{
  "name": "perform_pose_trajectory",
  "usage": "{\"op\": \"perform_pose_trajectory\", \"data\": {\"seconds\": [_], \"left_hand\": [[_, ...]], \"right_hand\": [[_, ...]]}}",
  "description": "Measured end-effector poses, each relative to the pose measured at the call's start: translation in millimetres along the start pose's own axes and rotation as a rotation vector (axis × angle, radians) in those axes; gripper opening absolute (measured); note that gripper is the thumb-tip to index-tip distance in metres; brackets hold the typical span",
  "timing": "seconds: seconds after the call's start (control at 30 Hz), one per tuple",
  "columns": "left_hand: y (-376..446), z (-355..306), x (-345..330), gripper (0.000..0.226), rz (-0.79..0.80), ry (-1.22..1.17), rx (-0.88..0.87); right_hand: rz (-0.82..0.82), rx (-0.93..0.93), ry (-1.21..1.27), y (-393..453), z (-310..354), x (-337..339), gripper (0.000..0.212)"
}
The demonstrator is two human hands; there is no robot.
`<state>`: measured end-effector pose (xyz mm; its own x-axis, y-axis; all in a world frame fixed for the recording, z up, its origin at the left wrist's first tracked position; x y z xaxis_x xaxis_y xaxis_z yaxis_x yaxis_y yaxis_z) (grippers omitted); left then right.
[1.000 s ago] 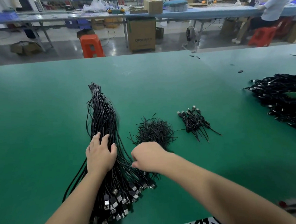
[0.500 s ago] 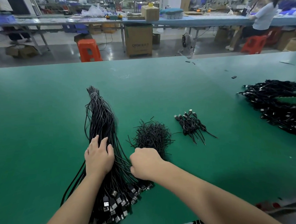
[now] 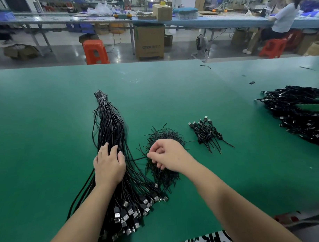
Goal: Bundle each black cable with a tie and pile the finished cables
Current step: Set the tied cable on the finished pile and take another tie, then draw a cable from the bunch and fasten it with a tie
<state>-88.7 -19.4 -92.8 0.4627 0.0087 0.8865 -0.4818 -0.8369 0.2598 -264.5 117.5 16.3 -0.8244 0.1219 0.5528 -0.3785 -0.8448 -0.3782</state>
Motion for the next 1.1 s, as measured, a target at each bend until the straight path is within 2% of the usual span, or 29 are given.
{"op": "perform_pose_trajectory", "data": {"seconds": [0.13, 0.23, 0.43, 0.57, 0.63, 0.77, 0.83, 0.93, 1.0, 1.03, 1.07, 1.1], "left_hand": [[-2, -7, 7, 0.051, -0.063, 0.024, -0.127], [-4, -14, 10, 0.045, -0.120, 0.004, -0.270], [-3, -24, 14, 0.027, -0.149, -0.025, -0.447], [-9, -39, 32, 0.034, -0.078, -0.010, -0.490], [-13, -42, 37, 0.034, -0.011, -0.055, -0.479], [-17, -51, 48, 0.030, 0.221, -0.376, -0.260], [-20, -58, 56, 0.030, 0.441, -0.448, -0.203], [-35, -67, 67, 0.024, 0.852, -0.635, -0.069], [-44, -76, 78, 0.054, 1.043, -0.593, -0.104], [-43, -82, 82, 0.068, 1.038, -0.500, -0.202], [-39, -92, 87, 0.071, 0.949, -0.426, -0.297], [-32, -102, 92, 0.062, 0.794, -0.421, -0.362]], "right_hand": [[0.129, 0.008, 0.405, -2, 0, 10, 0.010], [0.200, 0.017, 0.662, -5, 4, 17, 0.015], [0.087, 0.053, 0.844, -5, 12, 29, 0.012], [0.044, 0.022, 0.974, -2, 9, 36, 0.018], [0.035, 0.009, 1.024, 0, 7, 41, 0.022], [-0.019, 0.008, 1.056, 3, 4, 51, 0.020], [-0.060, 0.009, 1.018, 4, 3, 54, 0.022], [-0.105, 0.035, 0.895, 4, 3, 59, 0.021], [-0.091, 0.062, 0.774, 1, 4, 59, 0.016], [-0.071, 0.077, 0.693, -1, 6, 57, 0.015], [-0.055, 0.095, 0.600, -3, 8, 54, 0.016], [-0.043, 0.119, 0.512, -5, 11, 50, 0.018]]}}
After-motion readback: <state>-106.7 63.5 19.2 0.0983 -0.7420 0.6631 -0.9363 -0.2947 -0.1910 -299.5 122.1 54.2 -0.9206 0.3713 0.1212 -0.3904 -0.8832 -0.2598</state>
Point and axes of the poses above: each hand's wrist, its own y-axis towards the middle knuckle, its own x-axis out of the back of the hand, z = x × y, the point moved 4 cm from there along y, towards the middle knuckle, and after that the axes turned 14 degrees about -x, right-handed, at the moved point
